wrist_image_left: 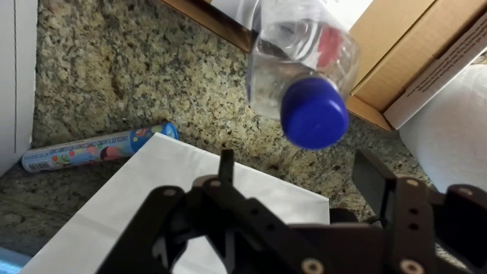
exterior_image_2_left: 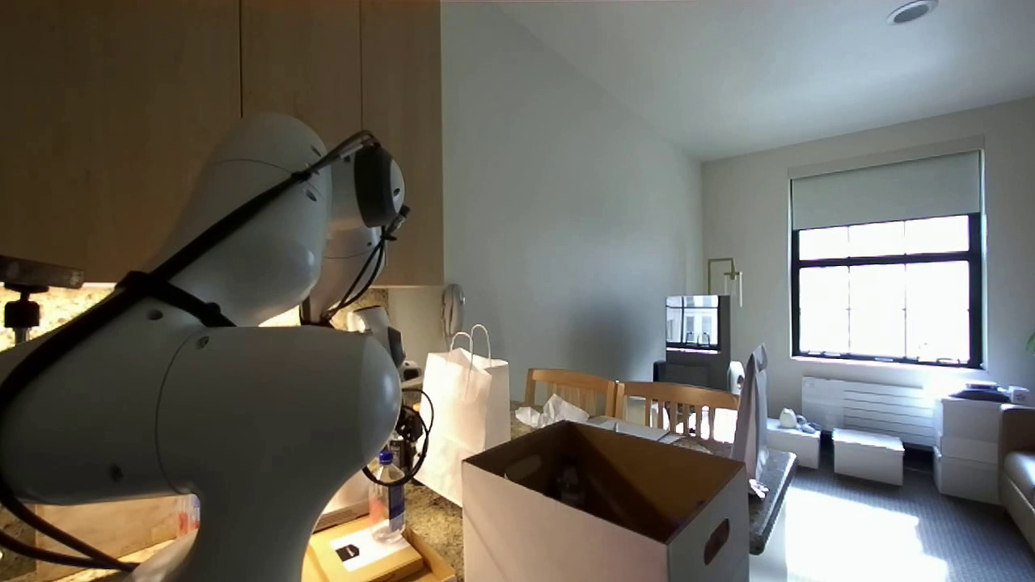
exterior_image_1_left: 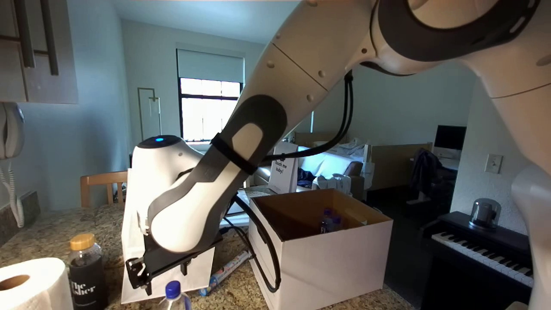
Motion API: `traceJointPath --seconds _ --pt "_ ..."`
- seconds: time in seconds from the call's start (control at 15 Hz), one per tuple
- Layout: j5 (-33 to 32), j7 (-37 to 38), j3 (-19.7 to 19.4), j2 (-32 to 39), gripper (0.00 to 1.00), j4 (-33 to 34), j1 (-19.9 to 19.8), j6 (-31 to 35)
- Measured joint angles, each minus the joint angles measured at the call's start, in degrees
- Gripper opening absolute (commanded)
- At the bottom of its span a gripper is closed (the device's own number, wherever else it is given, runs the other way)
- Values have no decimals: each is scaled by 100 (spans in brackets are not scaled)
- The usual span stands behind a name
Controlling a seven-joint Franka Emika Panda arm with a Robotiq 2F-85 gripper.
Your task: Pick up the bottle from the box and put them on the counter
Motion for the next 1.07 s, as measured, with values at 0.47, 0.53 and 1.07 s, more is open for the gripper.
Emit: traceJointPath --seconds 0.47,0.53,1.07 --pt "488 -92 350 -164 100 -2 -523 -500" --pt "550 -101 422 -203 100 -6 -647 -567" --pt "821 -933 930 -1002 100 -306 -1709 -1292"
